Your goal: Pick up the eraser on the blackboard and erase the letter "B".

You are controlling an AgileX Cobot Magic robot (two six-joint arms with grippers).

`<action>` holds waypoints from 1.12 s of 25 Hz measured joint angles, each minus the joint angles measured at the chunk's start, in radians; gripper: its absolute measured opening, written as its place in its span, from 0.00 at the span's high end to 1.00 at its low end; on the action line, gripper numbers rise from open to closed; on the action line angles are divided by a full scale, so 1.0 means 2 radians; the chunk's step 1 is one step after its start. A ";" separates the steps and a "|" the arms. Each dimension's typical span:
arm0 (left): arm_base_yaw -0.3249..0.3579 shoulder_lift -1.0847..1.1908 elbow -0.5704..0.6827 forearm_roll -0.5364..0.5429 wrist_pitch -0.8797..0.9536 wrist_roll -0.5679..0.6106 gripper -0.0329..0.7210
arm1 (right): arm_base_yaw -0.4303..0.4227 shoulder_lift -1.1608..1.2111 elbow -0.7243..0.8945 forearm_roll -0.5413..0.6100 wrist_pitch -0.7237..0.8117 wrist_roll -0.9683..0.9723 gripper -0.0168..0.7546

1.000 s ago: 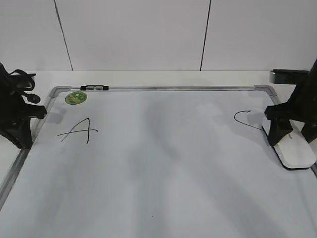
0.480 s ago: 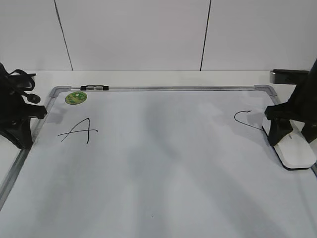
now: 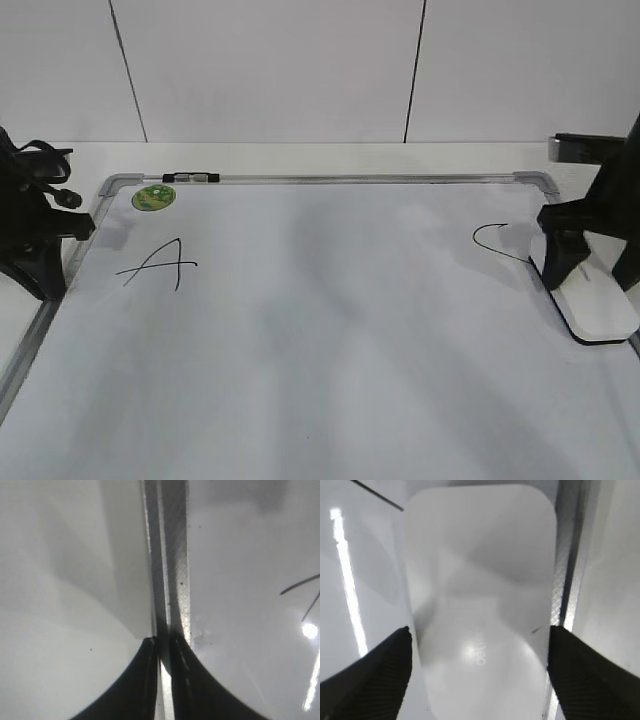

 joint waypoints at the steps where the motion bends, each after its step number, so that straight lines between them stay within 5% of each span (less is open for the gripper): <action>1: 0.000 0.000 0.000 0.000 0.000 0.000 0.89 | 0.000 0.000 -0.006 0.000 0.009 0.000 0.14; 10: 0.000 0.000 0.000 0.000 0.001 0.000 0.89 | 0.000 0.000 -0.094 -0.001 0.063 0.007 0.16; 28: 0.000 0.000 0.000 0.000 0.006 0.001 0.87 | 0.000 -0.110 -0.101 0.012 0.070 0.018 0.24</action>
